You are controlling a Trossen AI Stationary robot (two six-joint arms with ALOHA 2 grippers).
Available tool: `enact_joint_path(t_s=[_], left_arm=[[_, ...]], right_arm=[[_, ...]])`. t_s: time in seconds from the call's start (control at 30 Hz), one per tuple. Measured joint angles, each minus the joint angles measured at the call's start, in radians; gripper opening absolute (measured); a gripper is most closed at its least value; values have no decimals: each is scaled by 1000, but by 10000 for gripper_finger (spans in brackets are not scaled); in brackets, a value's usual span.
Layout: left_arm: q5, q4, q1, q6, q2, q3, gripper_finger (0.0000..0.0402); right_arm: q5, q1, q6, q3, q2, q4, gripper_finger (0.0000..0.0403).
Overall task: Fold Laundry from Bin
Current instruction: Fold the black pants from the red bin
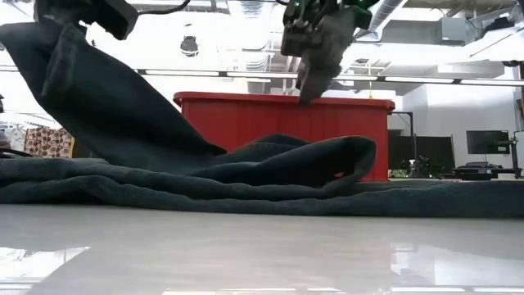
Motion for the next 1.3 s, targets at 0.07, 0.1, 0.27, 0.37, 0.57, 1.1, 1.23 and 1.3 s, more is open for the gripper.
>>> enact_joint_path(t_s=[0.07,0.1,0.27,0.37,0.57,1.1,1.23,1.3], left_arm=[[2,-5,0,13,0,0,0],[3,-6,0,21,0,0,0],[-2,-3,0,31,0,0,0],[4,3,0,11,0,0,0],[17,73,0,-164,0,0,0],[22,351,11,-424,0,0,0],[45,408,24,-470,0,0,0],[49,441,30,-492,0,0,0]], right_arm=[[-4,5,1,-26,-7,-30,109],[4,11,0,-40,-16,-41,110],[3,23,-4,-138,-35,46,112],[2,29,12,-183,-30,172,112],[-4,63,-26,-146,-34,352,113],[193,247,-388,-136,20,803,118],[213,280,-390,-136,20,829,142],[248,292,-392,-136,20,854,162]])
